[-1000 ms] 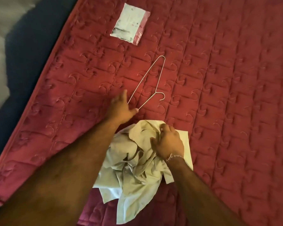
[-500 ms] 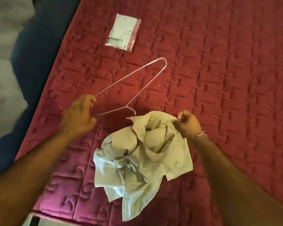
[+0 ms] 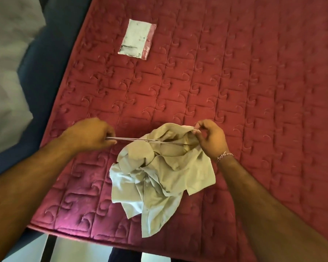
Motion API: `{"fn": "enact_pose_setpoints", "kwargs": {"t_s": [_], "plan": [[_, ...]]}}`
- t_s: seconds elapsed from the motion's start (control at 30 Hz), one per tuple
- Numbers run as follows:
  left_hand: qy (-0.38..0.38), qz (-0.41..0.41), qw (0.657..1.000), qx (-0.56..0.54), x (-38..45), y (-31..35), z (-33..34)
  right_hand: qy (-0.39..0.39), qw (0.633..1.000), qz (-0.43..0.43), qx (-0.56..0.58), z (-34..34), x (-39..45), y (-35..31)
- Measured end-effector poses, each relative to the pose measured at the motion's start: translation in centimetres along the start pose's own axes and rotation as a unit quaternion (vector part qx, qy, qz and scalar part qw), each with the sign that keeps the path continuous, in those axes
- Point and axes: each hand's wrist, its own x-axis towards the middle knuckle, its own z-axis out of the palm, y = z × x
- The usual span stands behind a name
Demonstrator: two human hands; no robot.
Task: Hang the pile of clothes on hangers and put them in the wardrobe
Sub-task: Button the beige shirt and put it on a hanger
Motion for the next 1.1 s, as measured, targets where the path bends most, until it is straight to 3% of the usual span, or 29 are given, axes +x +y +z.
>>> {"fn": "enact_pose_setpoints", "kwargs": {"t_s": [0.23,0.3,0.37,0.43,0.57,0.6,0.63,0.7,0.73,0.77,0.8,0.87,0.9,0.93,0.97,1.0,1.03,1.1], "plan": [[0.062,0.058,0.993,-0.082,2.2,8.0,-2.9,-0.130,0.973,0.006,0.192,-2.8,-0.9,-6.0],[0.027,0.043,0.989,-0.140,1.9,9.8,-4.1,-0.166,0.957,0.001,0.237,-4.6,-2.2,-7.8],[-0.032,0.033,0.975,-0.216,0.5,11.7,-5.9,-0.209,0.960,-0.025,0.186,-7.1,-3.7,-9.9],[-0.059,0.049,0.965,-0.252,-1.6,13.6,-7.2,-0.183,0.977,-0.046,0.099,-9.0,-5.4,-11.6],[0.034,0.119,0.961,-0.246,-5.2,14.2,-10.7,-0.057,0.994,-0.048,0.076,-12.5,-8.5,-15.5],[0.069,0.138,0.939,-0.309,-6.1,13.9,-11.6,-0.045,0.994,-0.048,0.091,-13.4,-9.0,-16.4],[0.116,0.139,0.880,-0.438,-7.0,13.4,-12.0,-0.034,0.992,-0.046,0.114,-14.4,-9.4,-17.1],[0.211,0.083,0.649,-0.726,-8.2,13.4,-11.4,-0.012,0.984,-0.043,0.173,-16.9,-10.1,-19.0],[0.226,0.056,0.567,-0.790,-8.3,13.9,-10.8,0.003,0.979,-0.045,0.198,-18.3,-10.4,-20.0],[0.207,0.037,0.542,-0.814,-8.4,15.0,-10.0,0.017,0.975,-0.046,0.216,-19.3,-10.6,-20.8],[0.162,0.043,0.569,-0.805,-8.6,16.6,-9.3,0.033,0.971,-0.048,0.230,-20.2,-10.6,-21.4],[0.094,0.097,0.710,-0.691,-9.2,20.5,-8.6,0.059,0.965,-0.058,0.250,-21.7,-10.6,-22.8],[0.101,0.125,0.783,-0.601,-9.1,22.2,-8.7,0.070,0.961,-0.066,0.259,-22.7,-10.8,-23.5],[0.136,0.137,0.835,-0.515,-8.8,23.4,-8.5,0.074,0.958,-0.073,0.266,-23.3,-11.0,-24.1],[0.186,0.135,0.865,-0.445,-8.5,24.2,-8.6,0.071,0.956,-0.079,0.275,-23.9,-11.3,-24.5],[0.230,0.129,0.868,-0.421,-8.4,24.8,-9.0,0.066,0.954,-0.091,0.277,-24.6,-11.7,-24.8],[0.253,0.112,0.849,-0.451,-8.5,24.9,-9.5,0.060,0.954,-0.105,0.273,-25.2,-12.2,-25.0],[0.279,0.077,0.781,-0.553,-9.0,24.4,-11.3,0.050,0.965,-0.146,0.213,-26.6,-13.1,-24.9]]}}
